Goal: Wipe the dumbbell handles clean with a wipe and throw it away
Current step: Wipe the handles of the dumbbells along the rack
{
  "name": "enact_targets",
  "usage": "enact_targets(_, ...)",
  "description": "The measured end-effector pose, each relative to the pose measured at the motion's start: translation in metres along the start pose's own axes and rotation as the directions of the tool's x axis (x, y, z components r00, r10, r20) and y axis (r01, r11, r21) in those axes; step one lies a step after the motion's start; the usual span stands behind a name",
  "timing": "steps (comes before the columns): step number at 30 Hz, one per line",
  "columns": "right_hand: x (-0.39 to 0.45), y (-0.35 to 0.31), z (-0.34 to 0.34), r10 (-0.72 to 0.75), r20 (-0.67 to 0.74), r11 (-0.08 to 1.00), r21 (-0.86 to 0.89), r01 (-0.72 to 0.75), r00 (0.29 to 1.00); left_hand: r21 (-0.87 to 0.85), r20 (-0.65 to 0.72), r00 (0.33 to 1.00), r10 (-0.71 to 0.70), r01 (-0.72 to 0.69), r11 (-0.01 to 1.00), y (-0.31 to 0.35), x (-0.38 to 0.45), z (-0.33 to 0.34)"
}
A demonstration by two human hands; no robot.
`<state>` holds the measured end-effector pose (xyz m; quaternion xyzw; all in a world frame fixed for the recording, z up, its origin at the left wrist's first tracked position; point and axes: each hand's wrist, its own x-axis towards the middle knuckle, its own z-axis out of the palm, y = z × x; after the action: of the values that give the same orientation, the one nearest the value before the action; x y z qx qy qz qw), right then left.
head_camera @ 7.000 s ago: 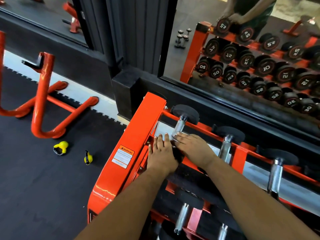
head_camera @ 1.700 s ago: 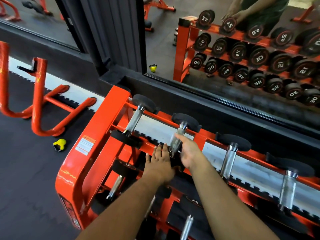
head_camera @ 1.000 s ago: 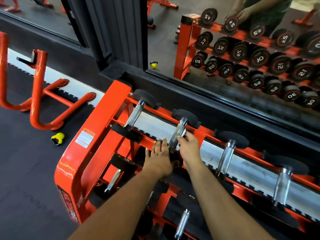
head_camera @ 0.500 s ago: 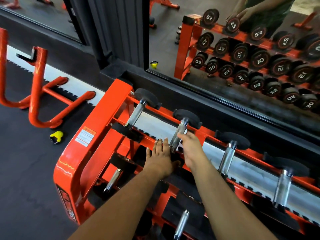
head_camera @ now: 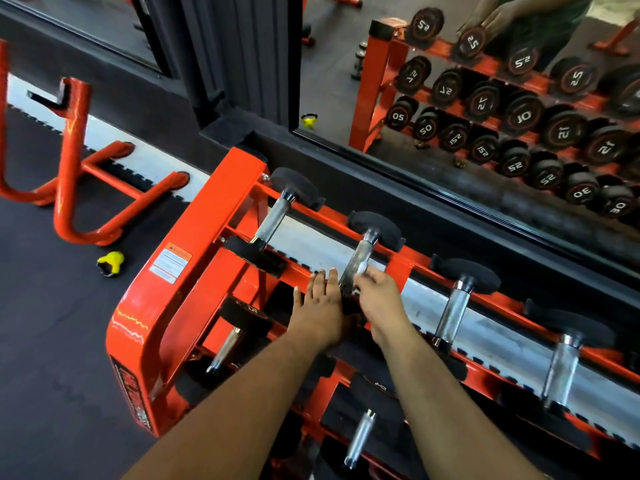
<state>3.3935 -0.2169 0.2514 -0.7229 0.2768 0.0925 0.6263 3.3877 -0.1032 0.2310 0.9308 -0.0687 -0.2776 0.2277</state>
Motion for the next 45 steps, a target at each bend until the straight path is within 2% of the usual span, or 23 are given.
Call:
enact_targets(3,0.027,-0.029,0.001,0.063,-0.116,0.964,0.263,-0.03,0.991,-0.003,0.002,1.0,-0.007,0.007,1.0,0.004,-0.003,-0.004)
enact_targets(5,0.038,-0.033,0.0,0.142,-0.107,0.912,0.4,-0.088,0.984,-0.001,0.014,1.0,-0.017,0.017,1.0,0.005,-0.003,-0.005)
enact_targets(9,0.026,-0.014,0.0,0.256,0.021,0.914,0.32,-0.249,0.966,0.023,0.035,0.999,-0.015,0.014,1.0,0.004,-0.003,-0.006)
enact_targets(11,0.029,-0.017,-0.001,0.292,0.056,0.875,0.388,-0.29,0.955,0.015,0.03,1.0,-0.007,0.007,1.0,0.003,-0.002,-0.005)
enact_targets(14,0.043,-0.032,-0.006,0.282,0.019,0.81,0.531,-0.248,0.959,0.018,0.028,1.0,-0.004,0.004,1.0,0.003,-0.003,-0.005)
enact_targets(16,0.045,-0.035,-0.007,0.268,0.039,0.831,0.496,-0.251,0.963,0.022,0.031,0.999,-0.008,0.007,1.0,0.002,-0.003,-0.006)
enact_targets(18,0.036,-0.026,-0.007,0.274,0.095,0.887,0.359,-0.29,0.957,0.016,0.037,0.999,-0.006,0.005,1.0,0.003,-0.002,-0.006)
enact_targets(20,0.027,-0.007,-0.008,0.251,0.086,0.936,0.232,-0.264,0.964,0.014,0.032,0.999,-0.01,0.009,1.0,0.003,-0.002,-0.006)
enact_targets(23,0.021,0.013,-0.01,0.13,-0.077,0.982,0.151,-0.117,0.989,0.002,0.023,1.0,-0.007,0.007,1.0,0.003,-0.002,-0.005)
enact_targets(24,0.022,0.016,-0.012,0.047,-0.145,0.994,0.102,-0.033,0.988,0.001,0.02,1.0,-0.005,0.005,1.0,0.002,-0.002,-0.004)
enact_targets(25,0.024,0.015,-0.014,-0.09,-0.201,0.996,-0.029,0.086,0.975,-0.002,0.015,1.0,-0.003,0.003,1.0,0.002,-0.002,-0.003)
enact_targets(26,0.024,0.013,-0.018,-0.266,-0.208,0.95,-0.221,0.219,0.941,-0.008,0.011,1.0,-0.003,0.003,1.0,0.002,-0.002,-0.003)
enact_targets(28,0.029,0.008,-0.025,-0.547,-0.072,0.694,-0.597,0.403,0.834,-0.022,-0.002,1.0,-0.002,0.002,1.0,0.001,0.0,-0.002)
enact_targets(30,0.04,0.012,-0.031,-0.562,0.234,0.367,-0.789,0.493,0.793,-0.036,-0.001,1.0,-0.002,0.002,0.999,0.001,0.0,-0.002)
enact_targets(31,0.044,0.019,-0.034,-0.527,0.373,0.186,-0.826,0.532,0.764,-0.039,0.006,1.0,-0.001,0.002,0.999,0.001,0.0,-0.002)
enact_targets(33,0.049,0.033,-0.042,-0.509,0.566,-0.135,-0.797,0.589,0.648,-0.042,0.011,1.0,0.004,-0.003,0.999,0.0,0.0,-0.002)
enact_targets(35,0.053,0.033,-0.054,-0.495,0.681,-0.364,-0.727,0.582,0.54,-0.045,0.004,1.0,0.008,-0.008,0.999,-0.001,0.0,-0.001)
enact_targets(37,0.056,0.016,-0.063,-0.445,0.7,-0.453,-0.714,0.533,0.559,-0.035,0.008,1.0,0.01,-0.01,0.999,0.0,0.0,0.0)
enact_targets(40,0.06,-0.007,-0.059,-0.428,0.635,-0.457,-0.766,0.452,0.643,-0.026,0.008,1.0,0.006,-0.005,1.0,0.0,0.0,-0.001)
enact_targets(41,0.057,-0.009,-0.055,-0.405,0.652,-0.481,-0.748,0.457,0.641,-0.029,0.006,1.0,0.006,-0.006,1.0,0.0,0.0,-0.001)
enact_targets(42,0.055,-0.009,-0.051,-0.367,0.708,-0.536,-0.691,0.485,0.604,-0.032,0.003,1.0,0.007,-0.007,0.999,0.0,0.0,-0.001)
enact_targets(44,0.051,-0.011,-0.049,-0.25,0.841,-0.658,-0.511,0.553,0.481,-0.037,-0.001,1.0,0.007,-0.007,0.999,0.0,0.0,-0.001)
enact_targets(45,0.053,-0.013,-0.051,-0.234,0.861,-0.674,-0.478,0.564,0.451,-0.042,0.002,1.0,0.006,-0.006,0.999,-0.001,0.0,0.0)
